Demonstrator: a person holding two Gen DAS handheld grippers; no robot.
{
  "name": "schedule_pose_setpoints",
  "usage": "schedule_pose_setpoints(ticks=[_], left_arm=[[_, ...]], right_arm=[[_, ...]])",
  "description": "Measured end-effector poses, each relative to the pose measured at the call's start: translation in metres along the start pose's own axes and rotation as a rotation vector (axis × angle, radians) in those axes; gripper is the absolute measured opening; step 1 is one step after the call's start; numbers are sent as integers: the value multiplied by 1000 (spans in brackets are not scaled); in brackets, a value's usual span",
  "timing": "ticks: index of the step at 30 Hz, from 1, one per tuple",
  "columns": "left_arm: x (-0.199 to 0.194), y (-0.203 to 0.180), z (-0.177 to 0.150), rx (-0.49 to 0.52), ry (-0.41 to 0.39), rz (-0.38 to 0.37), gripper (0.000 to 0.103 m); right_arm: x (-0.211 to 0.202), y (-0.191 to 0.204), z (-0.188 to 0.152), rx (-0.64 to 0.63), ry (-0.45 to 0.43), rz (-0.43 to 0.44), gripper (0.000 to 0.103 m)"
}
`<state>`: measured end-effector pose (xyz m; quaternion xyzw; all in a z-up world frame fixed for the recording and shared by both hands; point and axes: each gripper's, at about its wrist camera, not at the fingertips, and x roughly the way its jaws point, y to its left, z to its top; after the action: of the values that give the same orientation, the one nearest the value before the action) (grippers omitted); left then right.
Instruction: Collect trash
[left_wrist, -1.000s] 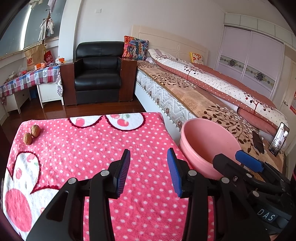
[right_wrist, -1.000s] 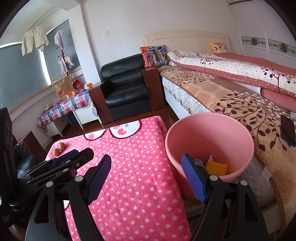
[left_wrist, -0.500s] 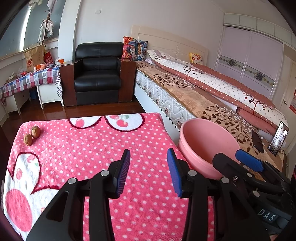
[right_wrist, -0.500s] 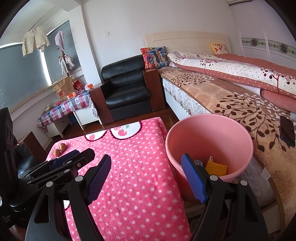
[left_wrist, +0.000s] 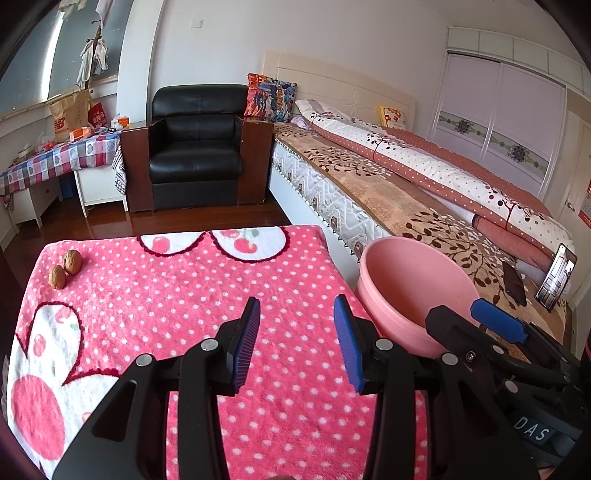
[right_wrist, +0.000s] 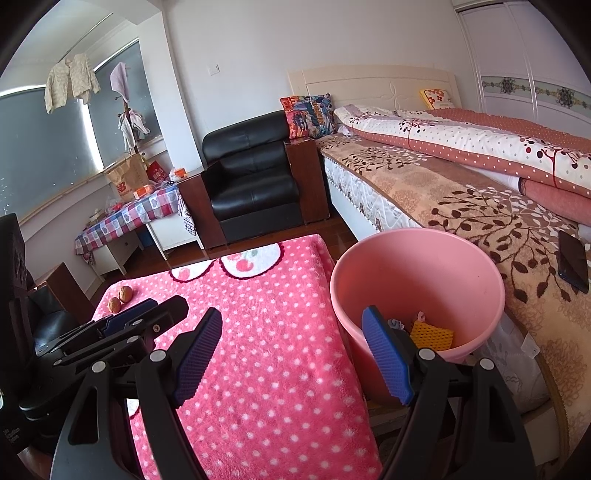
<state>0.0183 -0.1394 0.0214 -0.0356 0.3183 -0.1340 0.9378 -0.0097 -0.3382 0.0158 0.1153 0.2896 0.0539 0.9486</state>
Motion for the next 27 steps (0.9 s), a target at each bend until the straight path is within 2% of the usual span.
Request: schedule_pose_setpoints(ticks=[13, 27], left_arm=[[-4, 11, 8, -41, -27, -2, 42], [-16, 4, 9, -20, -49, 11, 42]], right_arm=[[0, 2, 0, -2, -5, -14, 77], [-15, 4, -3, -3, -39, -6, 77]])
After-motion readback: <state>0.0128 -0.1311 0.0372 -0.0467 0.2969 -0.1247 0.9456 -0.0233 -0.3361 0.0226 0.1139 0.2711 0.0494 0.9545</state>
